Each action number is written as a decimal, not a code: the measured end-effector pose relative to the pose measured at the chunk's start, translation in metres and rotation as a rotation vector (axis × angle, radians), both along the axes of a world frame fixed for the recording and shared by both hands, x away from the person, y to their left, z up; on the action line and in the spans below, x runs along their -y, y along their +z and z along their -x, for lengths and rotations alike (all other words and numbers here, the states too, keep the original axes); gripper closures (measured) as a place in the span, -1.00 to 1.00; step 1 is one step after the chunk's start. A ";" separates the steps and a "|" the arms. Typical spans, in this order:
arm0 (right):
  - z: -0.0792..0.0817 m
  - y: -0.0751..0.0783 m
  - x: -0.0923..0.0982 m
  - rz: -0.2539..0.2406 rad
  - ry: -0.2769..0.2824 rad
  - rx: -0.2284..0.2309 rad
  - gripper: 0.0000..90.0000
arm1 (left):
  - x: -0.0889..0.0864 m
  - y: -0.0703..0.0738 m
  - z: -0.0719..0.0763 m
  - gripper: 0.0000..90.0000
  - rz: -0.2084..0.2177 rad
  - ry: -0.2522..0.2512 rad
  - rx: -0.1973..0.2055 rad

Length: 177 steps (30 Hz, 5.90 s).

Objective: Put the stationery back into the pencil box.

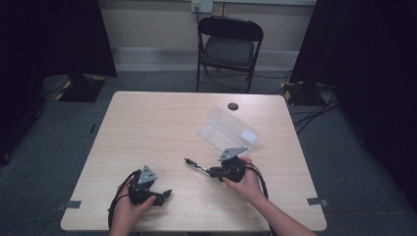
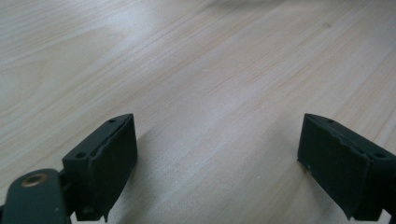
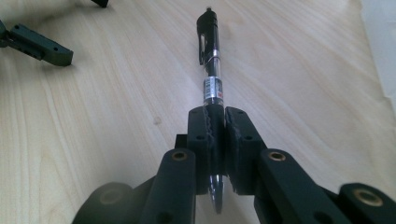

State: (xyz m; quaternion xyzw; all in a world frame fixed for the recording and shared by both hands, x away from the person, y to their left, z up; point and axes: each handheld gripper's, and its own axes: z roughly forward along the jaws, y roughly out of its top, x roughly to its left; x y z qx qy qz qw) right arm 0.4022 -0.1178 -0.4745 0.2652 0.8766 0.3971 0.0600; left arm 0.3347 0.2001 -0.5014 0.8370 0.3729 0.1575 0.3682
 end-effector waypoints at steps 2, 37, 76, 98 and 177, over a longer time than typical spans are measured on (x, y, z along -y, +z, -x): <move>-0.001 0.003 0.003 -0.001 -0.004 0.003 0.81 | 0.000 0.000 0.000 -0.74 0.000 0.000 0.000; -0.031 0.037 0.048 -0.072 -0.095 0.014 0.81 | 0.000 0.000 0.000 -0.74 0.000 0.000 0.000; -0.066 0.028 0.081 -0.062 -0.212 0.018 0.81 | 0.000 0.000 0.000 -0.74 -0.001 0.000 0.000; -0.082 0.000 0.079 -0.017 -0.212 -0.001 0.81 | 0.000 0.000 0.000 -0.74 -0.001 0.000 0.000; -0.053 0.025 0.045 -0.040 -0.092 0.049 -0.43 | 0.000 0.000 0.000 -0.74 0.002 0.003 0.001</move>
